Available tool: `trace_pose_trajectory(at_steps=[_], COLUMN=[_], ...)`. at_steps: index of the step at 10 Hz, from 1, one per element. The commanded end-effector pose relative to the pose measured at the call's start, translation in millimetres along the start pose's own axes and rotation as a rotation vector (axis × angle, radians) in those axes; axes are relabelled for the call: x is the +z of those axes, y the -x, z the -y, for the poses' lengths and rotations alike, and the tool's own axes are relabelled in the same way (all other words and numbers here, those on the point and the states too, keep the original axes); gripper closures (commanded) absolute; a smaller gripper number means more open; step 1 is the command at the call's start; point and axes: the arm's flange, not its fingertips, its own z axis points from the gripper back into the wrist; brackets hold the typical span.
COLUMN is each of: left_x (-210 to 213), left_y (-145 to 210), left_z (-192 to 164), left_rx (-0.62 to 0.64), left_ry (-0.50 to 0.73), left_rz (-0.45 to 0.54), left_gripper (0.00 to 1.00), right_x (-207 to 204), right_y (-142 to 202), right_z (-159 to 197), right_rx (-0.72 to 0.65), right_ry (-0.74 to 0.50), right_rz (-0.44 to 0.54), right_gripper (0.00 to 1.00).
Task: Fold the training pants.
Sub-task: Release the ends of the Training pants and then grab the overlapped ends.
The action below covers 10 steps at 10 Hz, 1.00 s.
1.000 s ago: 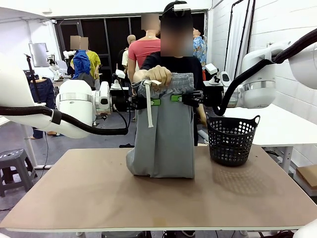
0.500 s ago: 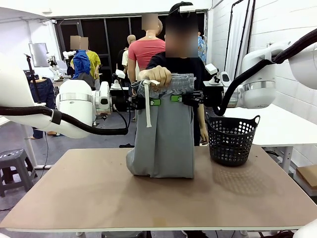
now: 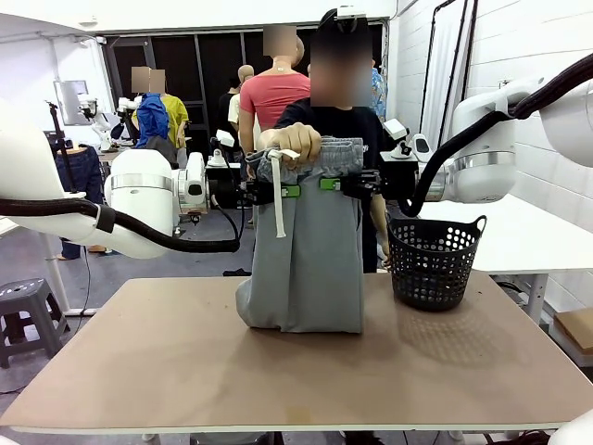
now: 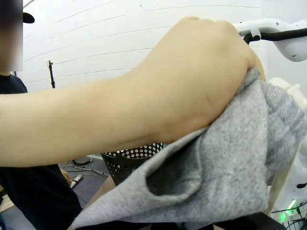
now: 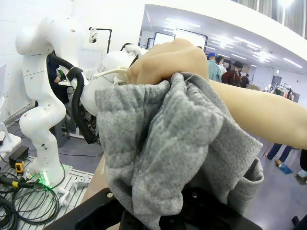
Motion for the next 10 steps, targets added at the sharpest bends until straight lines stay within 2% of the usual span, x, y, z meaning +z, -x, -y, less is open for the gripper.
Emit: trace_pose_trajectory(at_steps=[1, 4, 5, 9, 10], left_x=[0.9, 0.0, 0.2, 0.7, 1.6], left_y=[-3.1, 0.0, 0.4, -1.6, -2.5], left_z=[-0.5, 0.0, -0.3, -0.1, 0.5], left_rx=[-0.001, 0.000, 0.006, 0.008, 0.006], left_ry=[0.004, 0.000, 0.007, -0.005, -0.008], left_rz=[0.010, 0.000, 0.012, 0.032, 0.034], left_gripper=[1.00, 1.00, 0.93, 0.13, 0.00], right_x=[0.0, 0.0, 1.3, 1.9, 1.7], right_y=[-1.1, 0.0, 0.7, -1.9, -1.3], right_z=[-3.7, 0.0, -0.1, 0.5, 1.0], right_rx=[0.007, 0.000, -0.016, -0.042, -0.044], right_ry=[-0.001, 0.000, -0.003, -0.008, -0.006], right_rz=[0.014, 0.000, -0.001, -0.008, -0.008], right_gripper=[1.00, 1.00, 0.94, 0.15, 0.00])
